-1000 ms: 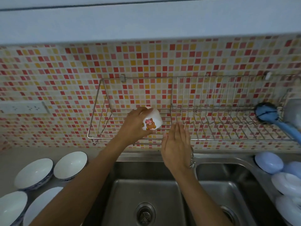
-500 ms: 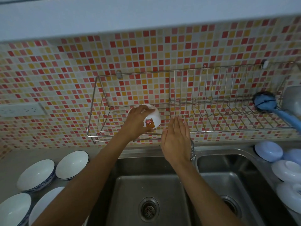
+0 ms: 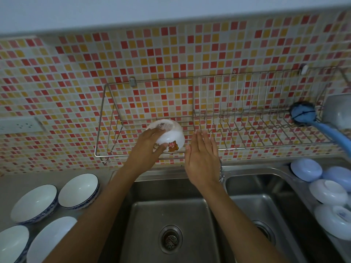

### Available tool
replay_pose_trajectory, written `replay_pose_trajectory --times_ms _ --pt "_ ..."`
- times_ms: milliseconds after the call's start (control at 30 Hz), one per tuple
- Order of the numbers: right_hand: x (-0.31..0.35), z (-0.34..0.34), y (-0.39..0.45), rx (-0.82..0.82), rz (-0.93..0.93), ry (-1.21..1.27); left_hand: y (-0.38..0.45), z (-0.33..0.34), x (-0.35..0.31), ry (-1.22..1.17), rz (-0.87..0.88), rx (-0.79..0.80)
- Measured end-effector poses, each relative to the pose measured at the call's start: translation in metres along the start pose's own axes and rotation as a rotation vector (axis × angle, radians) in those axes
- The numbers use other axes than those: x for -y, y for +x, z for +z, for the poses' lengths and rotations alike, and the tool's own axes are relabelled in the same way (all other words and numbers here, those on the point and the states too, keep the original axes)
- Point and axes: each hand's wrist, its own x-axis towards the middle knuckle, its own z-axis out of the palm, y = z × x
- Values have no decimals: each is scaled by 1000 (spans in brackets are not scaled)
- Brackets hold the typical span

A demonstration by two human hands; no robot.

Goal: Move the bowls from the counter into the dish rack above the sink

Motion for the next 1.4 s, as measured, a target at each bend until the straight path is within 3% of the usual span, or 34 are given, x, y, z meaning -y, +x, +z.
replay_pose_trajectory --times_ms 367,567,800,1033,1167,1400 --pt "0 1 0 6 4 -12 45 17 -16 -55 44 239" --pt "-1 2 -1 27 4 -15 34 18 -20 105 40 74" --pt "0 2 -1 58 17 -12 22 15 -25 184 18 67" --pt "28 7 -34 -12 48 117 -74 13 -8 242 -4 -28" --pt "74 30 -92 147 -37 324 -148 5 42 160 -190 -53" --pt "179 87 -184 710 -131 558 -284 -24 147 55 -881 -103"
